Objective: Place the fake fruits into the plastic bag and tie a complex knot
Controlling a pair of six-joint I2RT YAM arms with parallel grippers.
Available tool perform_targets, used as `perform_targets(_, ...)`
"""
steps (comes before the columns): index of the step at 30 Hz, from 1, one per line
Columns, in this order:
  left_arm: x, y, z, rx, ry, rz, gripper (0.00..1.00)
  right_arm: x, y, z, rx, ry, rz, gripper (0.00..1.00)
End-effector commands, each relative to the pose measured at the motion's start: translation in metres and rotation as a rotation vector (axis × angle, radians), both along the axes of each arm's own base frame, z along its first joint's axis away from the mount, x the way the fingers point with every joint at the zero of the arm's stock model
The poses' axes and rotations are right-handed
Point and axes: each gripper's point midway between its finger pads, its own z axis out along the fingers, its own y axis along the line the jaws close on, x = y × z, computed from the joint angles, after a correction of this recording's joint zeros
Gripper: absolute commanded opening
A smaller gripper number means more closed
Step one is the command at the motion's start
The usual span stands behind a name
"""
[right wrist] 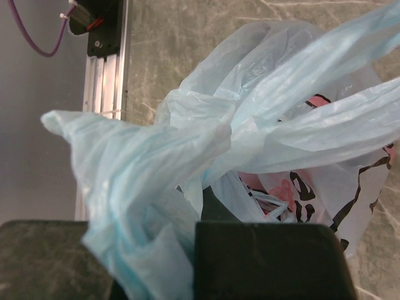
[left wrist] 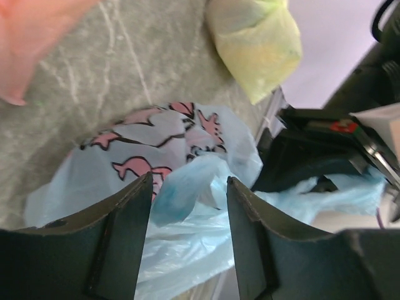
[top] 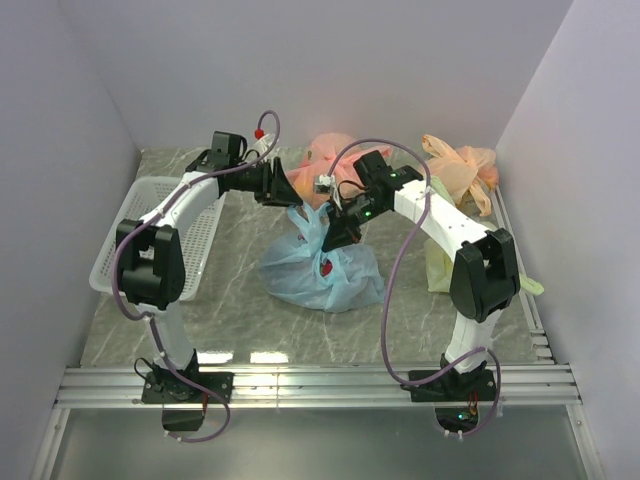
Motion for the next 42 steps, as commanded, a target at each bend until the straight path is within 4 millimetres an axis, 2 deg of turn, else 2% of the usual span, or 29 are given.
perform_targets(1,-0.016,-0.005,0.017,-0.073,0.008,-0.080,0.57,0.003,0.002,0.024,0.036,-0.069,0.011,0.00)
perform_targets(3,-0.021,-0.005,0.017,-0.081,0.018,-0.089,0.55,0.003,0.002,0.024,0.034,-0.068,0.010,0.00)
perform_targets(5,-0.022,-0.003,0.017,-0.086,0.023,-0.094,0.48,0.003,0.002,0.023,0.031,-0.068,0.008,0.00)
perform_targets(6,-0.022,-0.003,0.020,-0.092,0.020,-0.098,0.35,0.004,0.001,0.023,0.028,-0.068,0.003,0.00)
perform_targets(7,-0.021,-0.001,0.022,-0.096,0.022,-0.092,0.27,0.004,0.001,0.023,0.026,-0.068,-0.002,0.00)
perform_targets(8,-0.016,0.006,0.031,-0.109,-0.007,-0.076,0.09,0.005,0.000,0.020,0.020,-0.055,-0.013,0.00)
perform_targets(9,-0.014,0.010,0.037,-0.115,-0.026,-0.066,0.02,0.007,-0.002,0.018,0.019,-0.041,-0.028,0.00)
perform_targets(13,-0.009,0.033,0.073,-0.080,-0.190,-0.041,0.00,0.027,-0.005,0.013,0.033,0.126,-0.173,0.00)
perform_targets(14,-0.015,0.036,0.086,-0.071,-0.236,-0.047,0.00,0.032,-0.007,0.014,0.041,0.163,-0.205,0.00)
perform_targets(15,-0.023,0.036,0.089,-0.065,-0.236,-0.055,0.00,0.034,-0.006,0.014,0.043,0.190,-0.224,0.00)
perform_targets(16,-0.031,0.031,0.091,-0.052,-0.247,-0.058,0.00,0.037,-0.003,0.017,0.051,0.235,-0.259,0.00)
perform_targets(17,-0.043,0.028,0.102,-0.049,-0.285,-0.062,0.00,0.037,-0.003,0.012,0.043,0.273,-0.289,0.00)
perform_targets(19,-0.060,0.018,0.096,-0.009,-0.315,-0.087,0.01,0.044,0.002,0.016,0.071,0.291,-0.350,0.00)
perform_targets(21,-0.084,-0.003,0.092,0.070,-0.400,-0.133,0.00,0.043,0.002,0.010,0.052,0.396,-0.431,0.00)
perform_targets(22,-0.100,-0.020,0.089,0.089,-0.441,-0.186,0.00,0.046,0.004,0.012,0.051,0.442,-0.479,0.00)
perform_targets(23,-0.108,-0.025,0.094,0.098,-0.473,-0.176,0.00,0.049,0.004,0.011,0.044,0.464,-0.510,0.00)
perform_targets(24,-0.105,-0.025,0.076,0.157,-0.457,-0.126,0.01,0.051,0.005,0.010,0.039,0.484,-0.536,0.00)
perform_targets(28,-0.125,-0.050,0.051,0.174,-0.444,-0.139,0.00,0.062,0.006,0.016,0.044,0.553,-0.643,0.00)
perform_targets(29,-0.130,-0.053,0.036,0.202,-0.430,-0.156,0.00,0.062,0.007,0.016,0.042,0.554,-0.655,0.00)
perform_targets(30,-0.125,-0.052,0.022,0.271,-0.449,-0.130,0.01,0.064,0.005,0.019,0.044,0.556,-0.671,0.00)
perform_targets(31,-0.132,-0.060,0.011,0.313,-0.481,-0.152,0.00,0.065,0.003,0.022,0.058,0.568,-0.681,0.00)
perform_targets(32,-0.131,-0.062,-0.008,0.345,-0.482,-0.143,0.00,0.064,0.001,0.020,0.059,0.582,-0.688,0.00)
perform_targets(33,-0.122,-0.059,-0.019,0.387,-0.481,-0.081,0.00,0.062,-0.001,0.025,0.069,0.576,-0.696,0.00)
perform_targets(35,-0.118,-0.059,-0.044,0.412,-0.445,-0.058,0.00,0.058,-0.004,0.023,0.067,0.580,-0.710,0.00)
perform_targets(36,-0.115,-0.061,-0.051,0.429,-0.439,-0.044,0.00,0.055,-0.006,0.029,0.079,0.573,-0.711,0.00)
perform_targets(38,-0.105,-0.061,-0.075,0.478,-0.339,0.022,0.00,0.048,-0.007,0.030,0.095,0.602,-0.706,0.00)
perform_targets(40,-0.094,-0.060,-0.089,0.490,-0.246,0.096,0.00,0.041,-0.007,0.040,0.131,0.604,-0.701,0.00)
perform_targets(41,-0.088,-0.062,-0.087,0.467,-0.224,0.119,0.00,0.035,-0.008,0.033,0.120,0.624,-0.706,0.00)
perform_targets(42,-0.081,-0.069,-0.080,0.411,-0.195,0.162,0.00,0.030,-0.009,0.040,0.142,0.623,-0.704,0.00)
